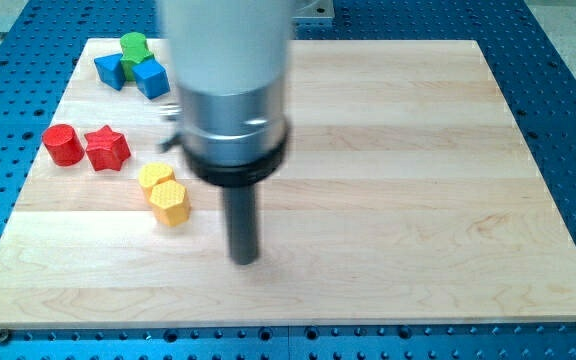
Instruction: Move the yellow blocks to the bottom right of the red star
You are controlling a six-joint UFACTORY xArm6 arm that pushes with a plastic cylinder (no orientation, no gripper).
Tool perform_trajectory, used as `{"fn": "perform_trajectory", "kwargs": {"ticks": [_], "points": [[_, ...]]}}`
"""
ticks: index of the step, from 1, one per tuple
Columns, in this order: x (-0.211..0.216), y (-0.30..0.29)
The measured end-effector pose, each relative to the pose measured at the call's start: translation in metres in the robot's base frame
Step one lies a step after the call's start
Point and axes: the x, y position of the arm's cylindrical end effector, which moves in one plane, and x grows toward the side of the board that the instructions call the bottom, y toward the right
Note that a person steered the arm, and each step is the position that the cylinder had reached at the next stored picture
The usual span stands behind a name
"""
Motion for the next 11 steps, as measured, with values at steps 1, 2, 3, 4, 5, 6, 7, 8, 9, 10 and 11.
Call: {"fn": "perform_trajectory", "kwargs": {"ticks": [1, 2, 3, 4, 5, 6, 7, 8, 9, 10, 11], "points": [[-0.018, -0.063], [-0.030, -0.070], [-0.021, -0.056], [-0.024, -0.046], [-0.052, -0.050], [-0.064, -0.059], [-0.039, -0.056], [-0.061, -0.092], [-0.079, -0.096], [-0.086, -0.096], [-0.048, -0.100]]}}
